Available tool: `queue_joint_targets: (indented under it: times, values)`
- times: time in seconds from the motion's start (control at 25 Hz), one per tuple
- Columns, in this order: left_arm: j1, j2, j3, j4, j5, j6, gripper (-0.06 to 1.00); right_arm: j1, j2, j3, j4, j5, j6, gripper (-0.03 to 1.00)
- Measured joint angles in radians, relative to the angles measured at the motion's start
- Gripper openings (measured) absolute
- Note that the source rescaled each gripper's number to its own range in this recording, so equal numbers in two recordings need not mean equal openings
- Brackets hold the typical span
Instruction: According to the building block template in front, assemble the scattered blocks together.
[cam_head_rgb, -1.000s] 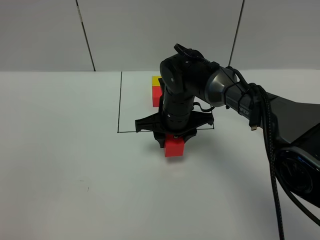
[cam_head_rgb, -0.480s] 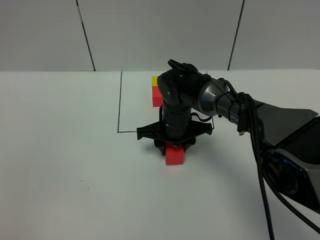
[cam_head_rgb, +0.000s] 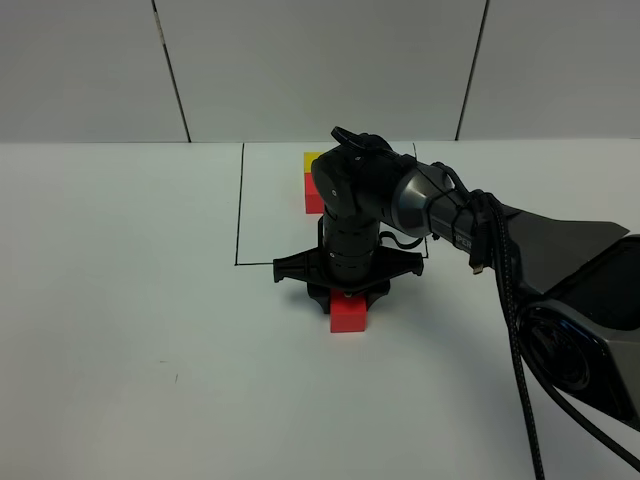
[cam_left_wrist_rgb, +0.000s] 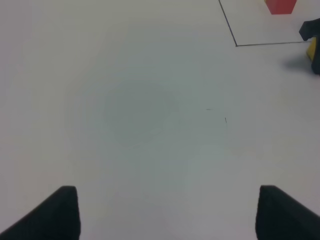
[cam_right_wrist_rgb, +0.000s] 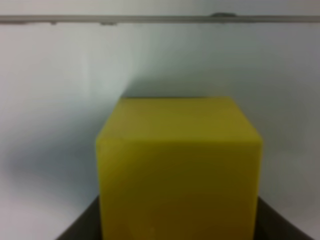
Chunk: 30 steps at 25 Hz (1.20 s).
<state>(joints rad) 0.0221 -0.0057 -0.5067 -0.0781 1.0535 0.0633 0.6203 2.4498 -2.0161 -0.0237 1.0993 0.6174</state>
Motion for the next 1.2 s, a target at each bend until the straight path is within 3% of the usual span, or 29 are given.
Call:
queue_joint_targets:
  times: [0.44,0.52,0.68,0.76,0.84,1.2]
  values:
    - [0.0,0.0,0.0,0.0,0.0,0.0,0.67,0.001,0.0,0.0,-0.017,0.012,-0.004,0.02]
    - [0.0,0.0,0.0,0.0,0.0,0.0,0.67,0.001,0.002,0.0,-0.024,0.026,-0.004,0.17]
    - [0.0,0.0,0.0,0.0,0.0,0.0,0.67,0.001,0.001,0.0,-0.037,0.043,-0.016,0.78]
    - [0.0,0.0,0.0,0.0,0.0,0.0,0.67,0.001,-0.001,0.0,-0.038,0.041,-0.032,0.92]
    - [0.0,0.0,0.0,0.0,0.0,0.0,0.67,0.001,-0.009,0.0,-0.037,0.038,-0.041,0.97]
    - [0.0,0.0,0.0,0.0,0.0,0.0,0.67,-0.002,-0.156,0.0,-0.041,0.095,-0.162,1.0]
